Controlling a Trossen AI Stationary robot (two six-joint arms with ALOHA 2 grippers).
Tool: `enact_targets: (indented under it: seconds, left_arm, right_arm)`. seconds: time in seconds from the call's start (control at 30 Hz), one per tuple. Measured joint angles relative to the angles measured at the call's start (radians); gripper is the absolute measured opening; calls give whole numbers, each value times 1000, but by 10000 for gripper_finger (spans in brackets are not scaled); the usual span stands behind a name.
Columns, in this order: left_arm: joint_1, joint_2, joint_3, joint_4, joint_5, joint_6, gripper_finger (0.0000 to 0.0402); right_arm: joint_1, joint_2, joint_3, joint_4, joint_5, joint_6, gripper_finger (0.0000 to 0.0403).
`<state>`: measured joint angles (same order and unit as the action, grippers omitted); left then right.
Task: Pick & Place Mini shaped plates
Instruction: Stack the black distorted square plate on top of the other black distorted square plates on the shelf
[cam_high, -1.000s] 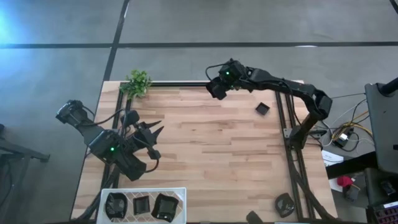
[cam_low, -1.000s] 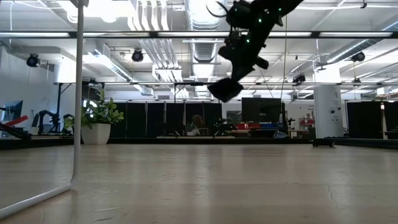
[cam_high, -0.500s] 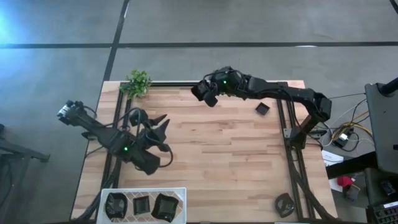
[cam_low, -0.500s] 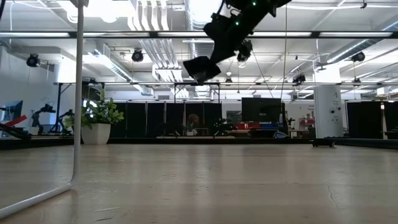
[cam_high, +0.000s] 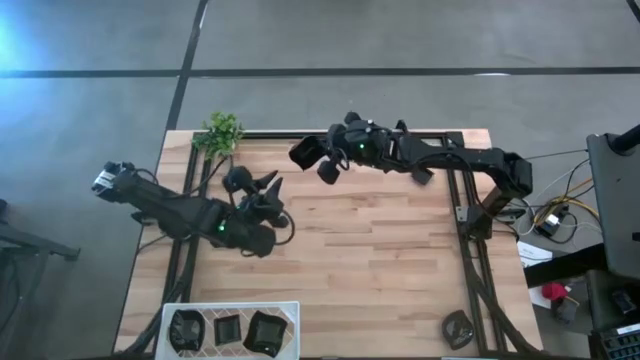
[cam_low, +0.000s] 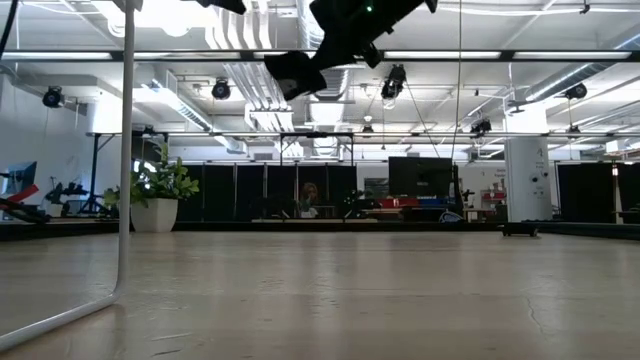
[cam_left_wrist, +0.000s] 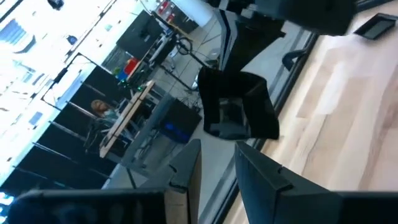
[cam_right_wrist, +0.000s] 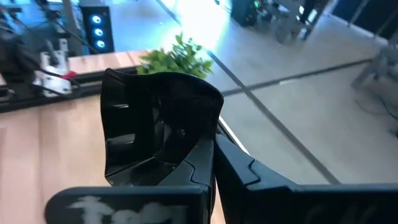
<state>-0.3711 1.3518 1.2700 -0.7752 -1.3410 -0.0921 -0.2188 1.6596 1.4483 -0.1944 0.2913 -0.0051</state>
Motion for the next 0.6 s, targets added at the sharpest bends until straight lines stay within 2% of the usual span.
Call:
enact_targets:
  seconds: [0.2, 0.4, 0.6]
  left_arm:
    - [77, 0, -3, 130, 123, 91, 94]
    - [138, 0, -26, 224, 131, 150, 94]
    - [168, 0, -29, 234, 130, 150, 94]
  right_arm:
    - [42, 0, 0, 43, -1, -41, 8]
    - [75, 0, 0, 67, -3, -83, 8]
    - [77, 0, 0, 66, -3, -86, 8]
